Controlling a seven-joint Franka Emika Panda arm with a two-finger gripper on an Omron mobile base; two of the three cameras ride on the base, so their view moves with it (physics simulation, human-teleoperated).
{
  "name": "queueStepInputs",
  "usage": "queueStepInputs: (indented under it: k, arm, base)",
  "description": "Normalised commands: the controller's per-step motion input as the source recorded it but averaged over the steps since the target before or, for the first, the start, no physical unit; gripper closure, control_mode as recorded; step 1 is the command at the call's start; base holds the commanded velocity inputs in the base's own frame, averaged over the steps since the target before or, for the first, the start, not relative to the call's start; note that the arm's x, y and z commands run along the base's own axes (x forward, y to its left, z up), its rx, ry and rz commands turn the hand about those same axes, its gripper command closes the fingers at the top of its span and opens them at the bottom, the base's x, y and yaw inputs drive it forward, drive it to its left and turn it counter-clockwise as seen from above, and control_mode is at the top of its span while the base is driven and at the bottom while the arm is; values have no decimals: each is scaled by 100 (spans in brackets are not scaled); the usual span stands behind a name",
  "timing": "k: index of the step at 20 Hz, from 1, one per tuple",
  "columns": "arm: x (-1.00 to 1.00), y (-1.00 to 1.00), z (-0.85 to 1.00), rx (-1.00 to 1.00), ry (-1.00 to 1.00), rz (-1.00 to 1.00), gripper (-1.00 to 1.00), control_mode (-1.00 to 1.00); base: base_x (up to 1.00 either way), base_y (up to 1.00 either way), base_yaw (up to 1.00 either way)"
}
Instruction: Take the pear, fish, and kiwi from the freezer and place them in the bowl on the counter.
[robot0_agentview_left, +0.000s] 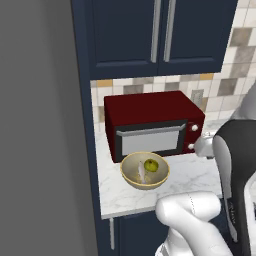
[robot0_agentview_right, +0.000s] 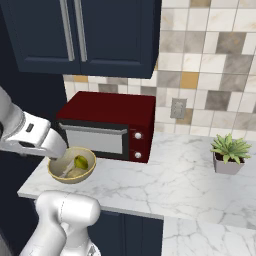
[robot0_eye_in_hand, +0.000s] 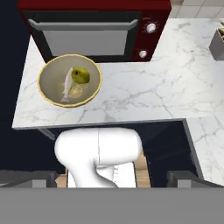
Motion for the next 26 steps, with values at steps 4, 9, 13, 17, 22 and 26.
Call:
queueStepInputs:
  k: [4,9,13,17,22,26]
  arm:
    - [-77,-16,61,-1,-9,2,-100,-100]
    - [-25,1,25,3,-11,8,-100,-100]
    - [-11,18,16,1,-1,11,-100,-100]
    - [-18,28,5,0,0,3,-100,-100]
    - [-11,8,0,0,-1,1,-100,-100]
    - [-2,1,0,0,0,0,-100,-100]
  base:
    - [0,0,0]
    - [0,0,0]
    - [0,0,0]
    - [0,0,0]
    - [0,0,0]
    - [0,0,0]
